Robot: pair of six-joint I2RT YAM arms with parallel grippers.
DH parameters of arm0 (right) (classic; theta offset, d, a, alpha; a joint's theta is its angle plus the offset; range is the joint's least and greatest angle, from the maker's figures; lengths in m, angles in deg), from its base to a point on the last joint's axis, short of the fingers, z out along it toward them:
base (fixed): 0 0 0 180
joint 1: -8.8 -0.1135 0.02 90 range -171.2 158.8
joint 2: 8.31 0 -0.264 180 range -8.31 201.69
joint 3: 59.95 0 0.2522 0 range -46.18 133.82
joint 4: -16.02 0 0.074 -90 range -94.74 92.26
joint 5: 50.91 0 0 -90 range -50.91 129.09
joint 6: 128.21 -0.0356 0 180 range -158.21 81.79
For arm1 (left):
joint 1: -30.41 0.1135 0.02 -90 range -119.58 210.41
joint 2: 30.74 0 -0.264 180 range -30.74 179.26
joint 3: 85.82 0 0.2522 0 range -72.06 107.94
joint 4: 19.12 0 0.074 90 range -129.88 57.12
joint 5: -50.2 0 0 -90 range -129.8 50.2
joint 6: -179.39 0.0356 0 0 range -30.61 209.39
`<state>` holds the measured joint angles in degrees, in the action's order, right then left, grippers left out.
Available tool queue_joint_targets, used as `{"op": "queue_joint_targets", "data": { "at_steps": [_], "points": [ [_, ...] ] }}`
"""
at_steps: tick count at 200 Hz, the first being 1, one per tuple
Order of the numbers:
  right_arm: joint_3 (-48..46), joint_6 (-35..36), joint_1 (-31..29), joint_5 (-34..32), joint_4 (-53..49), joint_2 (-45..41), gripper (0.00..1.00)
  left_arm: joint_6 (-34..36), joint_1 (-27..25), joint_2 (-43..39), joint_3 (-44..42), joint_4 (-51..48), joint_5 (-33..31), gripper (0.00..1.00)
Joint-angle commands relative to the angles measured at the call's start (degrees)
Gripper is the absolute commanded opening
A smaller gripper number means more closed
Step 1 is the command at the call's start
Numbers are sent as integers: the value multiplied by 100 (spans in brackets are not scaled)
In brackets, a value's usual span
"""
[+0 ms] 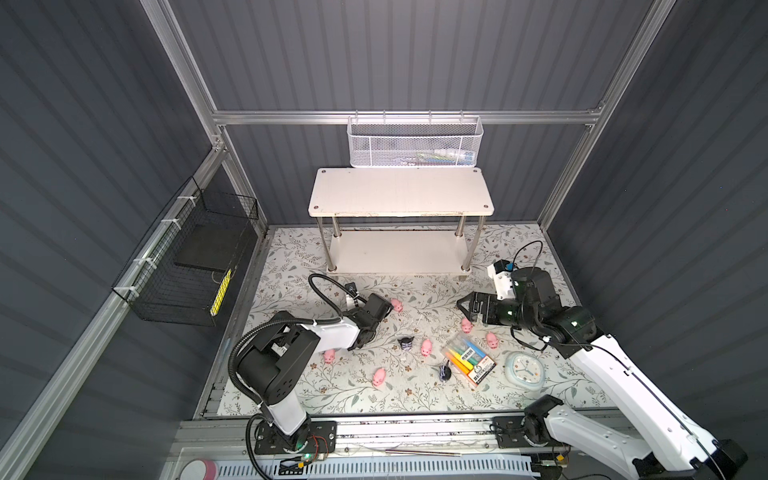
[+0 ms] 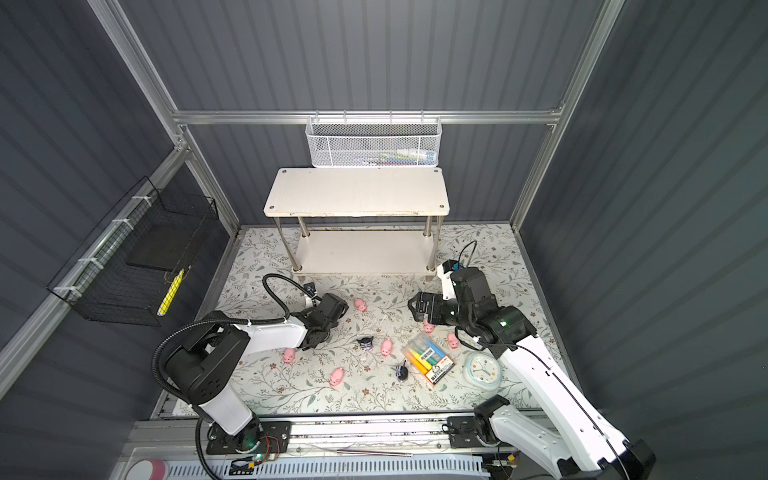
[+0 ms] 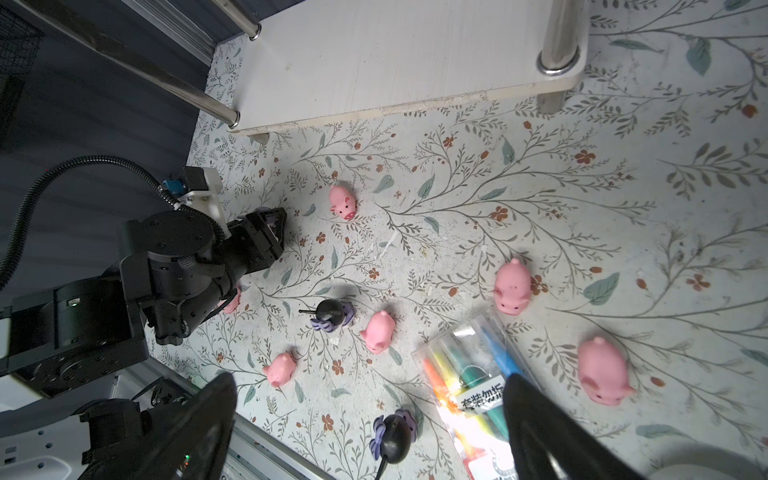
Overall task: Place and organize the plastic toys onto the shelf
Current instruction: 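Close the left gripper on the purple figurine and lift it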
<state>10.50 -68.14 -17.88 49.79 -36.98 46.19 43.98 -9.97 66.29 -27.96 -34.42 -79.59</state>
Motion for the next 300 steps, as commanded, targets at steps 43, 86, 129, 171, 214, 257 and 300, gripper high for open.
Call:
{"op": "queue_joint_targets", "data": {
  "at_steps": [43, 86, 129, 171, 214, 257, 300],
  "points": [
    [176, -58, -22, -86, -92, -27, 99, 129, 74, 114, 161, 99, 58, 53],
    [193, -84, -15, -59, -97, -10, 99, 167, 96, 84, 125, 153, 68, 48],
    [228, -87, -19, -80, -125, 13, 99, 200, 127, 103, 97, 183, 106, 44],
    [272, -104, -22, -83, -136, 52, 99, 190, 137, 137, 99, 211, 138, 36],
    [290, -122, -17, -77, -147, 61, 99, 181, 136, 131, 130, 165, 156, 31],
    [312, -136, -22, -74, -170, 46, 99, 199, 136, 126, 216, 63, 139, 21],
    [301, -136, -23, -70, -215, -16, 99, 208, 136, 23, 334, -218, 138, 19]
  ]
}}
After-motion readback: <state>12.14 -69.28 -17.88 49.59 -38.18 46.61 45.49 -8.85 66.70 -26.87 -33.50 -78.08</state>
